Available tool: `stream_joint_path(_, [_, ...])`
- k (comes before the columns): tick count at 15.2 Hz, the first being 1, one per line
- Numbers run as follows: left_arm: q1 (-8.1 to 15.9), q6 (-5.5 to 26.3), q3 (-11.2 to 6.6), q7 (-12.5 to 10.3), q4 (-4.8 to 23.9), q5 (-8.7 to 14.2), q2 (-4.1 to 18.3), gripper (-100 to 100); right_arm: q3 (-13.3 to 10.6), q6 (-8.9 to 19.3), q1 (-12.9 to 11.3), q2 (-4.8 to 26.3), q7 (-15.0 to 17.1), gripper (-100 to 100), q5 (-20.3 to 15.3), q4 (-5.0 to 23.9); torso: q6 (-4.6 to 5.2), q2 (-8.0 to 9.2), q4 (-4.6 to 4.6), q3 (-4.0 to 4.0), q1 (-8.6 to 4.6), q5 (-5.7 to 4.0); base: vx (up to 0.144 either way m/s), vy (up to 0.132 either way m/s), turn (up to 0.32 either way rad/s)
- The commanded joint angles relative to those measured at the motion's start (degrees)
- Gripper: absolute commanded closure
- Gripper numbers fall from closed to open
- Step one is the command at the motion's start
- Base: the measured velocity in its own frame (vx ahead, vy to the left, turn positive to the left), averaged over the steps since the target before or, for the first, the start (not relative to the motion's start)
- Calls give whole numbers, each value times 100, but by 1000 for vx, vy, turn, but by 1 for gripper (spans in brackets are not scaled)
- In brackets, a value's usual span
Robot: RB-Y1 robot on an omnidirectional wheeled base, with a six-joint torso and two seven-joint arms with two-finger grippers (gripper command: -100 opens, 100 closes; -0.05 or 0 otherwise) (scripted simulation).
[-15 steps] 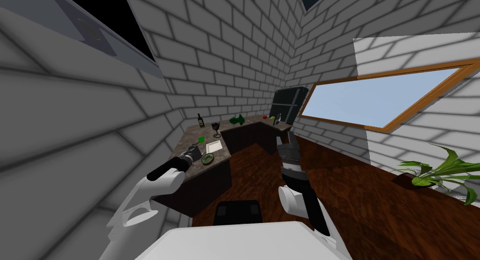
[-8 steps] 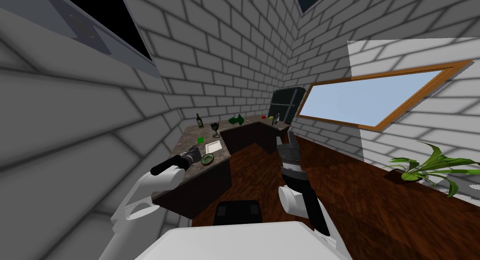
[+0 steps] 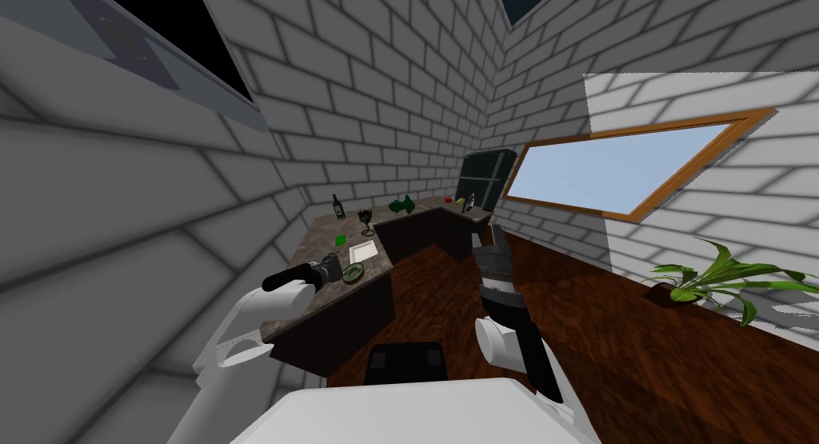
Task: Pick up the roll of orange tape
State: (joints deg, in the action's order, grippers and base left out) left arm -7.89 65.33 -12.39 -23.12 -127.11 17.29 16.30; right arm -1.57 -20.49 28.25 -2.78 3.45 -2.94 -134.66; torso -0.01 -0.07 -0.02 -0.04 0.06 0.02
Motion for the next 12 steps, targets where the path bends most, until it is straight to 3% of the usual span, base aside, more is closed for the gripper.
stream_joint_path(1, [6,189,0,-9,2,-3,-7,-100,0,0,0,0,0,0,0,0,0,0,0,0,0,0,4,6,6])
stream_joint_path(2, [109,386,-55,-56,75,43,7,-100,0,0,0,0,0,0,0,0,0,0,0,0,-1,0,7,6,-44])
stream_joint_path(5, [109,616,-55,-56,75,43,7,-100,0,0,0,0,0,0,0,0,0,-2,-1,-1,-2,0,8,6,-31])
stream_joint_path(11, [305,1420,-161,-139,229,130,28,-100,0,0,0,0,0,0,0,0,1,-6,-1,-4,-3,0,13,4,-43])
stream_joint_path(12, [305,1424,-161,-139,229,130,28,-100,0,0,0,0,0,0,0,0,0,-6,-2,-3,-3,0,9,2,0])
